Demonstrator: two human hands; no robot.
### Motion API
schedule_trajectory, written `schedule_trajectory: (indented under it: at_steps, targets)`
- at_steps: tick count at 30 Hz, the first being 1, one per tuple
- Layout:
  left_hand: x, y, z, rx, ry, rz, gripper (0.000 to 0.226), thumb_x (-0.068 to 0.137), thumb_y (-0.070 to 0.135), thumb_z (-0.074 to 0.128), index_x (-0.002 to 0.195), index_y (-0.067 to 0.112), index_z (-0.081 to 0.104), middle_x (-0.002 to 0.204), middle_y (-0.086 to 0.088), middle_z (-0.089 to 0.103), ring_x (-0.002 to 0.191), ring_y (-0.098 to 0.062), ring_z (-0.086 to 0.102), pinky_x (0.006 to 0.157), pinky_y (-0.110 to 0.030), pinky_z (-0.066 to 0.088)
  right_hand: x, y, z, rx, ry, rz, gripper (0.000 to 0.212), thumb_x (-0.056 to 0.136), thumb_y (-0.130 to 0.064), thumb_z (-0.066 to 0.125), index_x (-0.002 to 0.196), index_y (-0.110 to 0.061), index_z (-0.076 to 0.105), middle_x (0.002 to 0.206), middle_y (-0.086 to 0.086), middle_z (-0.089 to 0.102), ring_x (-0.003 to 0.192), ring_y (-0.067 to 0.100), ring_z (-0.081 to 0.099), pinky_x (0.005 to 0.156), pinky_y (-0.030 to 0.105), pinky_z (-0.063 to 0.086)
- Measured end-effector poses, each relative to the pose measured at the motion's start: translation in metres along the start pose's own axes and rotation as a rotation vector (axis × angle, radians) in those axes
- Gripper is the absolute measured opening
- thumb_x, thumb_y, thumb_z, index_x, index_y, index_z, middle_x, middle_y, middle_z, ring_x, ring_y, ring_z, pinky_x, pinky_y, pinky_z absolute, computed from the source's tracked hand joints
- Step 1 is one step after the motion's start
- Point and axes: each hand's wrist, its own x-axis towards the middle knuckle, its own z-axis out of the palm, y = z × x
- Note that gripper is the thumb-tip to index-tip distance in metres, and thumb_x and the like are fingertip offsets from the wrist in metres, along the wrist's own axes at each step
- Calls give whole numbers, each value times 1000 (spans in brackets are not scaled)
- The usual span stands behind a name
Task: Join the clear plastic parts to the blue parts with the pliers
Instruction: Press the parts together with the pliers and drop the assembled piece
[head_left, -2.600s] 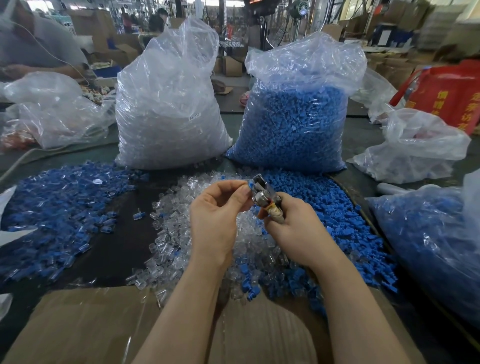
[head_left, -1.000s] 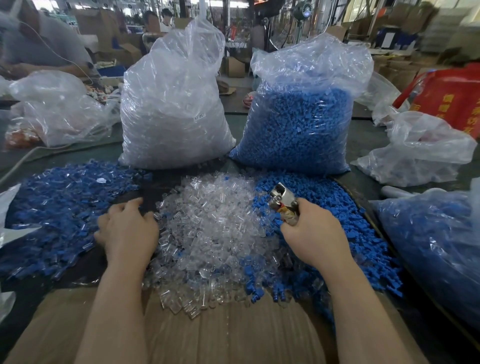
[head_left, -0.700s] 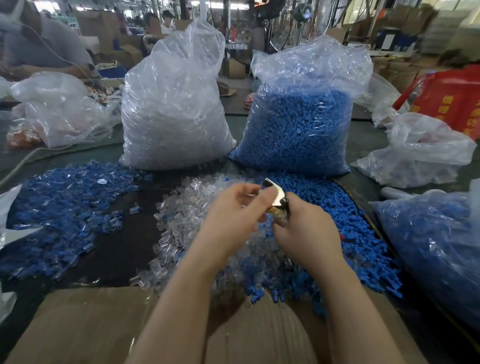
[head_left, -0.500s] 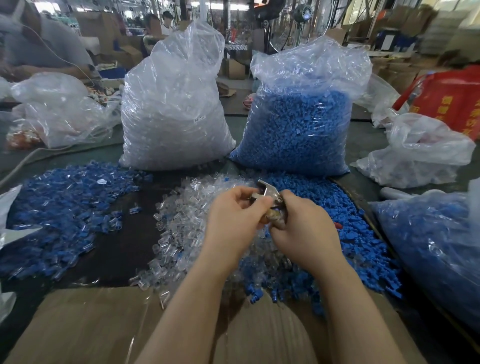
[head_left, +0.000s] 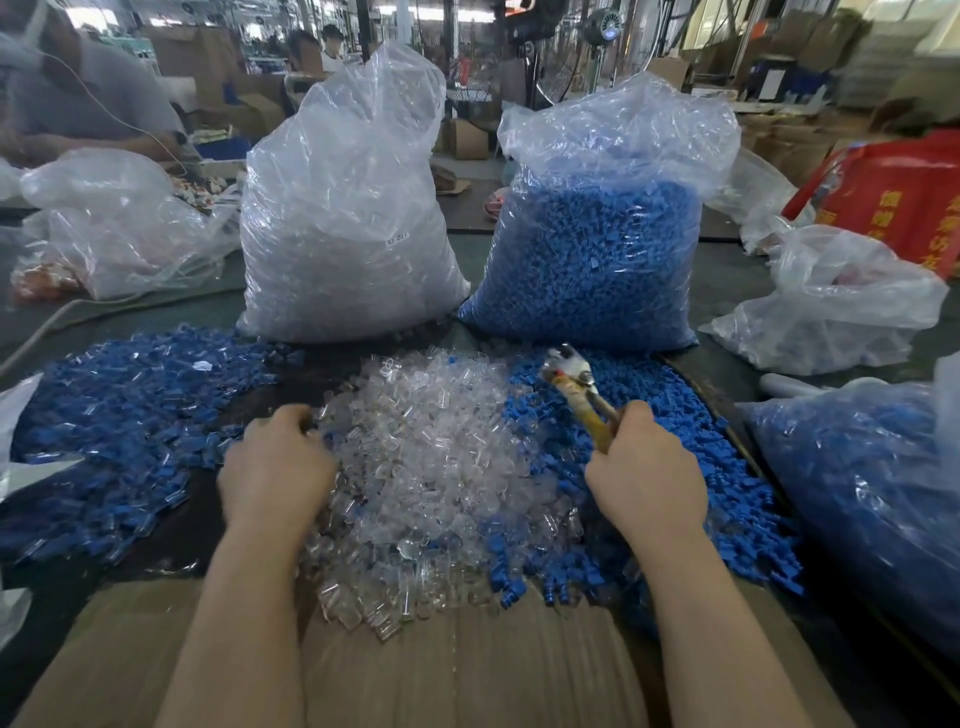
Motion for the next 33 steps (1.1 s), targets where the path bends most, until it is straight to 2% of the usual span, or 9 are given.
schedule_trajectory:
  at_steps: [3, 5, 8, 11, 14, 17, 21, 26, 33]
  targets:
    - [3, -12, 0, 145, -180, -88, 56, 97, 19, 45, 152, 23, 34, 150, -19, 37, 134, -42, 35, 107, -49, 38, 2, 7, 3, -44, 40, 141, 22, 93, -23, 59, 102, -10, 43, 74, 3, 47, 54, 17, 40, 43, 26, 24]
    - [2, -12, 2, 153, -207, -55, 56, 98, 18, 45, 152, 26, 33, 152, -19, 31, 138, -41, 27, 110, -49, 31, 2, 9, 3, -76, 35, 189, 26, 93, -25, 59, 107, -7, 47, 92, 8, 53, 58, 22, 41, 44, 26, 23]
    - [1, -5, 7, 91, -226, 9, 54, 98, 17, 46, 150, 27, 38, 149, -18, 31, 133, -41, 36, 109, -47, 36, 1, 10, 3, -158, -17, 194, 27, 93, -25, 59, 111, -7, 51, 114, 14, 52, 66, 28, 45, 47, 29, 31]
    - [-2, 4, 12, -30, -183, 65, 47, 94, 12, 51, 140, 20, 50, 137, -15, 47, 109, -32, 55, 90, -36, 46, -1, 8, 4, -203, -50, 148, 22, 92, -29, 60, 102, -13, 50, 111, 10, 54, 67, 26, 45, 49, 29, 30]
    - [-3, 6, 14, -157, -136, 83, 39, 91, 9, 57, 129, 16, 59, 121, -8, 62, 91, -21, 57, 74, -29, 44, -1, 7, 5, -186, -55, 100, 17, 91, -27, 60, 93, -16, 48, 102, 7, 57, 58, 20, 43, 45, 27, 26]
    - [-2, 6, 12, -243, -100, 77, 29, 91, 13, 63, 118, 21, 67, 104, 1, 66, 77, -13, 62, 57, -24, 43, 1, 7, 8, -181, -63, 68, 16, 91, -26, 60, 87, -18, 47, 86, 3, 54, 58, 18, 45, 47, 27, 31]
    - [-3, 8, 9, -352, -69, 92, 16, 88, 19, 71, 103, 25, 72, 90, 8, 68, 77, -10, 64, 63, -26, 48, 2, 5, 10, -180, -83, 46, 18, 91, -28, 61, 85, -18, 47, 83, 2, 53, 62, 20, 51, 50, 27, 36]
    - [-9, 17, 12, -520, -121, 141, 16, 81, 19, 79, 89, 32, 73, 86, 11, 72, 80, -8, 68, 77, -29, 55, 3, 4, 11, -185, -73, 78, 29, 89, -26, 62, 71, -21, 39, 73, -1, 50, 57, 15, 45, 46, 25, 29]
    - [-20, 35, 16, -604, -135, 216, 17, 74, 30, 85, 88, 32, 74, 78, 14, 73, 76, 0, 68, 70, -20, 49, 3, 4, 10, -186, -93, 61, 15, 89, -29, 61, 91, -21, 48, 78, -2, 47, 58, 15, 41, 48, 28, 31]
